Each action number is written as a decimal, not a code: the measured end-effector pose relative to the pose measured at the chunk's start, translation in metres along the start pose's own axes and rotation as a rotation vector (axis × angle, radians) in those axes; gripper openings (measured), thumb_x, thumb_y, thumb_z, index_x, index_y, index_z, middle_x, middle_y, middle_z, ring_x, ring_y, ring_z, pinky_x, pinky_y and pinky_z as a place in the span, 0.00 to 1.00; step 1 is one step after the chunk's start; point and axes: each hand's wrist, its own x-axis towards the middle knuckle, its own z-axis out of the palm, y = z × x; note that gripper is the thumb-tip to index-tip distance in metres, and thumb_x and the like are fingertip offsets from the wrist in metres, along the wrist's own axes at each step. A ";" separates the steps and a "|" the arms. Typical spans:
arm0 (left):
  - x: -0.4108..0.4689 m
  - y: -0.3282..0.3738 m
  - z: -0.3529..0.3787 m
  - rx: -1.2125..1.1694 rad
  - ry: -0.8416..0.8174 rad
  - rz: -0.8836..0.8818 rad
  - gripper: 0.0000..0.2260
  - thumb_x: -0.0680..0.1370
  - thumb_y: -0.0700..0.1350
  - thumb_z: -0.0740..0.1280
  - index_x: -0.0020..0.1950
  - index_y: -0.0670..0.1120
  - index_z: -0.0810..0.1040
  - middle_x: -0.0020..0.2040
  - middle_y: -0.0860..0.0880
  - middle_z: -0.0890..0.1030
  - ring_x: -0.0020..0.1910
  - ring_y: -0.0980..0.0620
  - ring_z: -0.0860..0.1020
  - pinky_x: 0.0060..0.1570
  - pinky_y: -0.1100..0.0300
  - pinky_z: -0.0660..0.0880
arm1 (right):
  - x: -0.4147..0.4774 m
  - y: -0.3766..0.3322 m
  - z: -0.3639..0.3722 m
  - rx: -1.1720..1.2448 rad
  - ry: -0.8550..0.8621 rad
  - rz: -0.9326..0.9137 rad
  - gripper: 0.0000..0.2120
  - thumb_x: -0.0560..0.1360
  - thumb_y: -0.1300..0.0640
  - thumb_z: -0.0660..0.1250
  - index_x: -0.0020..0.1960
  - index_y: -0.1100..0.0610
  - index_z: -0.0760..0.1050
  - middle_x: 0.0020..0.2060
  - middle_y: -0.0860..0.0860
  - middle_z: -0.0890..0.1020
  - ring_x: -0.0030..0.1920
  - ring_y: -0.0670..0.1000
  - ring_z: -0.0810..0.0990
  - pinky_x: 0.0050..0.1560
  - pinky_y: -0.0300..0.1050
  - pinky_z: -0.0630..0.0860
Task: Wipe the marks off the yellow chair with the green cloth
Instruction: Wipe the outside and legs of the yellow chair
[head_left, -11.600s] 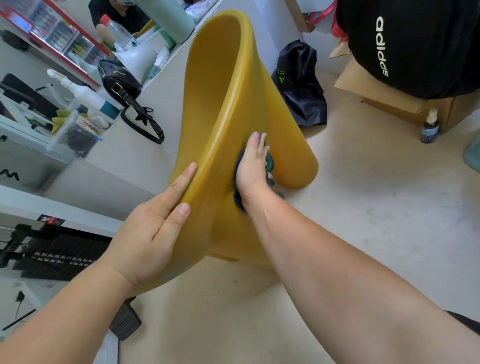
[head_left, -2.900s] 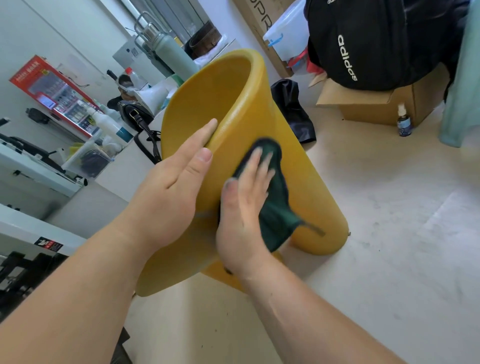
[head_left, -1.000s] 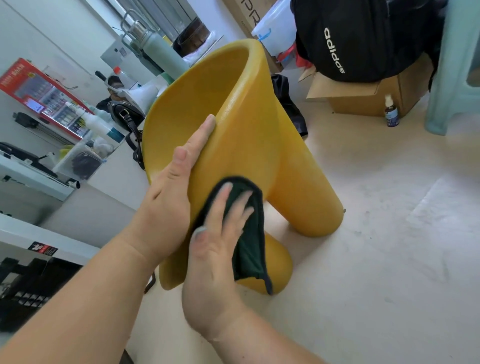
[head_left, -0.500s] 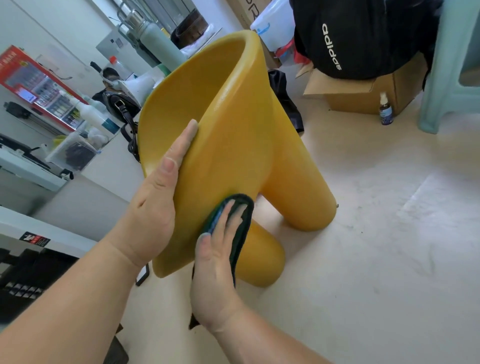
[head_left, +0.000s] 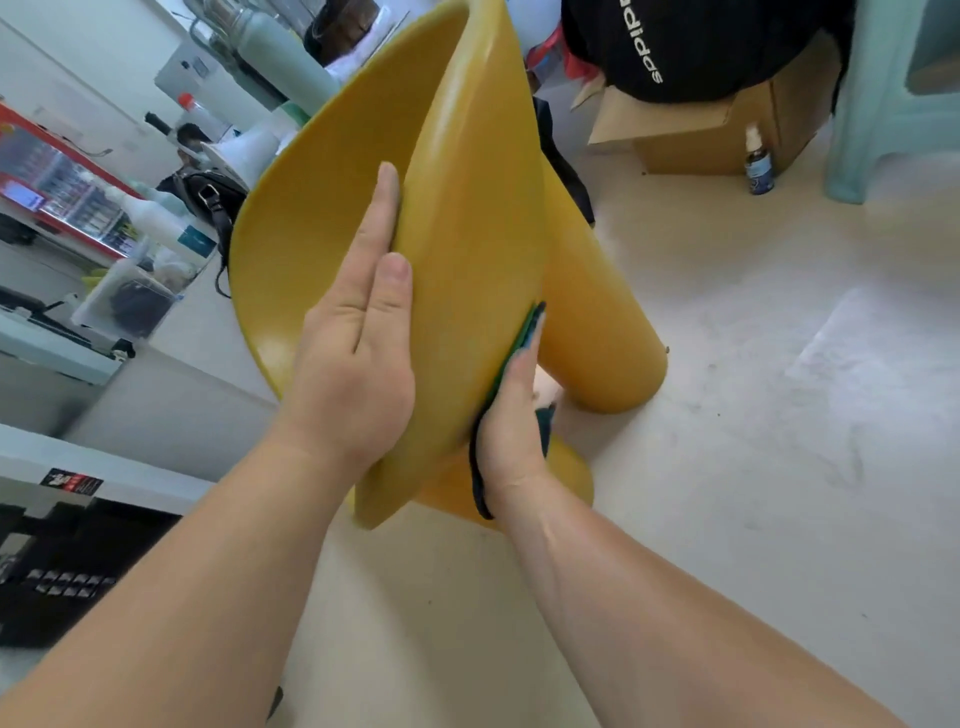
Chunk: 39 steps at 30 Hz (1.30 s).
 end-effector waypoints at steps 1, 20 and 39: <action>0.007 0.006 0.007 0.011 -0.002 0.014 0.20 0.85 0.52 0.50 0.77 0.65 0.57 0.63 0.68 0.73 0.58 0.63 0.74 0.66 0.57 0.69 | -0.015 0.009 0.000 0.001 -0.028 0.065 0.35 0.76 0.23 0.50 0.79 0.36 0.57 0.80 0.40 0.60 0.80 0.43 0.58 0.79 0.44 0.56; 0.040 0.009 0.028 -0.153 -0.200 0.046 0.21 0.85 0.50 0.48 0.79 0.60 0.53 0.77 0.61 0.60 0.73 0.64 0.62 0.73 0.62 0.62 | -0.011 -0.026 -0.006 0.045 0.026 -0.104 0.25 0.78 0.25 0.47 0.74 0.21 0.48 0.79 0.29 0.48 0.80 0.37 0.46 0.81 0.54 0.48; -0.001 -0.012 0.043 -0.459 -0.196 -0.052 0.23 0.84 0.51 0.43 0.80 0.55 0.51 0.78 0.58 0.60 0.76 0.60 0.60 0.74 0.61 0.59 | -0.034 -0.022 -0.007 -0.202 -0.062 -0.497 0.30 0.81 0.31 0.43 0.80 0.35 0.41 0.81 0.37 0.41 0.81 0.44 0.38 0.81 0.61 0.43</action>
